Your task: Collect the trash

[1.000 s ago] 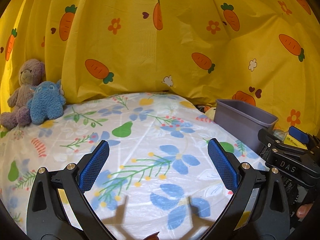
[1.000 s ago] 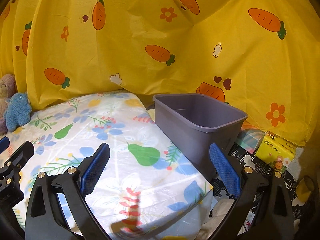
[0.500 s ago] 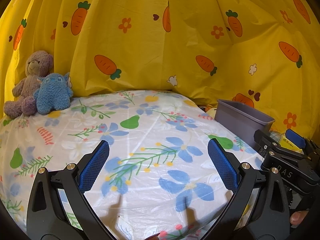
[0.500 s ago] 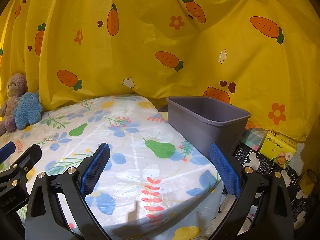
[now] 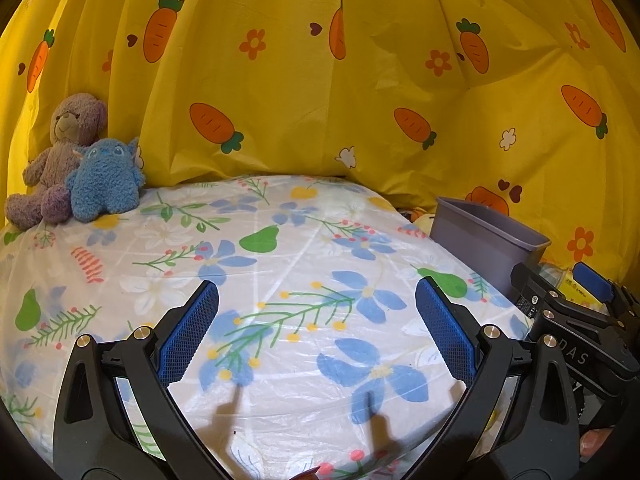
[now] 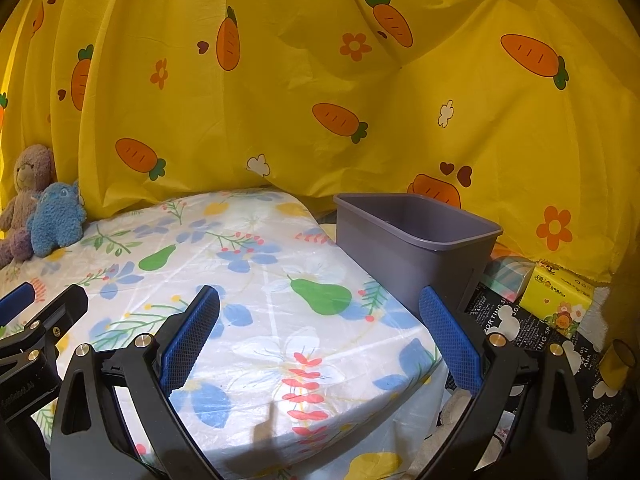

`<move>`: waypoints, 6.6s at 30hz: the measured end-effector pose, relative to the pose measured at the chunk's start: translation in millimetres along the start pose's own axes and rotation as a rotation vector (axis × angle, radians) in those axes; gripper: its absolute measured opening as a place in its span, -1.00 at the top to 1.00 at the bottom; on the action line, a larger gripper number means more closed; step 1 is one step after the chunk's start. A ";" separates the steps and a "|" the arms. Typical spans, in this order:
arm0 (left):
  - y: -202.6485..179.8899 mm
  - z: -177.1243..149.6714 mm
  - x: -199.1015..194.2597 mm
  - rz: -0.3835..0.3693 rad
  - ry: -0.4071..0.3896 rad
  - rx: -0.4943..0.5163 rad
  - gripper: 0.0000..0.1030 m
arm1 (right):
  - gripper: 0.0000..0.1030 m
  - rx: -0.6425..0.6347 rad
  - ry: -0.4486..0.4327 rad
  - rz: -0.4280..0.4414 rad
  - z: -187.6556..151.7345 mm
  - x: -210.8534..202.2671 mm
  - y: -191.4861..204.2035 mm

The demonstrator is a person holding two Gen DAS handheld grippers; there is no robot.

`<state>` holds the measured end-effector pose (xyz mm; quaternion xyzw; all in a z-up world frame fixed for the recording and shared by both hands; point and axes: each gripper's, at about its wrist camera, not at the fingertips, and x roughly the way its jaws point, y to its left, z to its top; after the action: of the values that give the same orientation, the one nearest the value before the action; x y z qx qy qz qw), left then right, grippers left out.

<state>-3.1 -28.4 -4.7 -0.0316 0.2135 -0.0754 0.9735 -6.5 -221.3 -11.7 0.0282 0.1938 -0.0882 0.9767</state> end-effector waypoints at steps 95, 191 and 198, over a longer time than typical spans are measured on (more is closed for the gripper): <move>-7.4 -1.1 6.0 -0.016 0.005 0.017 -0.89 | -0.87 0.001 -0.005 0.006 3.9 0.1 -9.7; -26.9 0.3 5.8 -0.054 -0.011 0.084 -0.51 | -0.87 0.019 -0.012 -0.008 1.5 0.4 -21.4; -27.1 -1.0 5.3 -0.056 -0.009 0.086 -0.51 | -0.87 0.021 -0.012 -0.012 -0.4 -0.5 -19.7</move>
<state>-2.4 -56.0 -5.2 0.0038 0.2047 -0.1113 0.9725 -10.7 -240.5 -12.3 0.0368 0.1870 -0.0960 0.9770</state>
